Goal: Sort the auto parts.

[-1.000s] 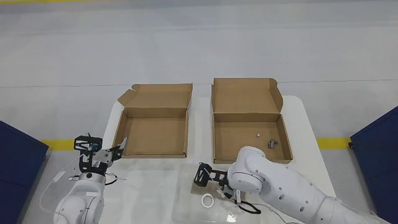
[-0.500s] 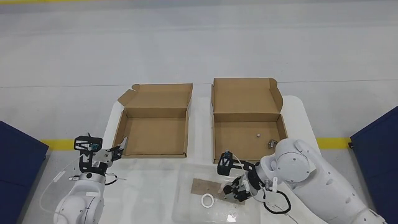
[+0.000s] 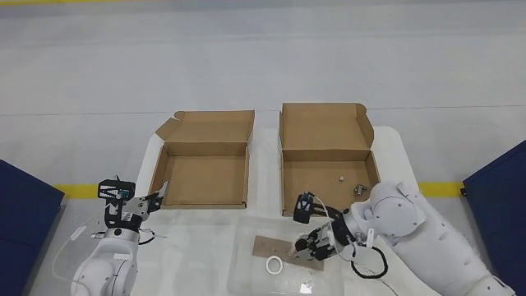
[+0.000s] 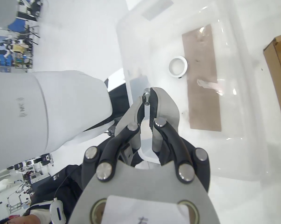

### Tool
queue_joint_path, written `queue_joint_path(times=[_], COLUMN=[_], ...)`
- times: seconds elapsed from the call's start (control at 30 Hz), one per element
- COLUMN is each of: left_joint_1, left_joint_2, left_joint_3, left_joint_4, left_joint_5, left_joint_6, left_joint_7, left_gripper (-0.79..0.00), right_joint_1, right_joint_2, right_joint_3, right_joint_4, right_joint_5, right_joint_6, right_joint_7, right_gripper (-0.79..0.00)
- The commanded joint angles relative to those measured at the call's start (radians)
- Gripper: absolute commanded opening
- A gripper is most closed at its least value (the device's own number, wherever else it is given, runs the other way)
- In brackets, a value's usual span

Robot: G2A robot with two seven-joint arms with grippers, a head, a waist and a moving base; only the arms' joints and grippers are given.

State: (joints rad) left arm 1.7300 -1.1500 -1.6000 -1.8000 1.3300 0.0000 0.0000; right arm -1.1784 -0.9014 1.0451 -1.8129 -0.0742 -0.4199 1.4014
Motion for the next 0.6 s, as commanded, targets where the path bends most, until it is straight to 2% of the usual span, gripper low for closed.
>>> queue_joint_path(times=[0.0, 0.3, 0.4, 0.57], left_joint_1=[0.000, 0.000, 0.000, 0.000], left_joint_2=[0.000, 0.000, 0.000, 0.000], left_joint_3=[0.000, 0.000, 0.000, 0.000], left_joint_4=[0.000, 0.000, 0.000, 0.000], left_joint_5=[0.000, 0.000, 0.000, 0.000], left_joint_6=[0.000, 0.000, 0.000, 0.000], left_joint_7=[0.000, 0.000, 0.000, 0.000], left_gripper=[0.000, 0.000, 0.000, 0.000], right_joint_1=[-0.005, -0.013, 0.002, 0.002], right_joint_2=[0.012, 0.084, 0.102, 0.102], right_joint_3=[0.022, 0.066, 0.053, 0.053], right_joint_4=[0.010, 0.056, 0.055, 0.055], right_joint_5=[0.100, 0.504, 0.464, 0.464], right_joint_6=[-0.005, -0.018, 0.000, 0.000], right_joint_7=[-0.006, -0.018, -0.001, -0.001], right_gripper=[-0.785, -0.785, -0.785, -0.785])
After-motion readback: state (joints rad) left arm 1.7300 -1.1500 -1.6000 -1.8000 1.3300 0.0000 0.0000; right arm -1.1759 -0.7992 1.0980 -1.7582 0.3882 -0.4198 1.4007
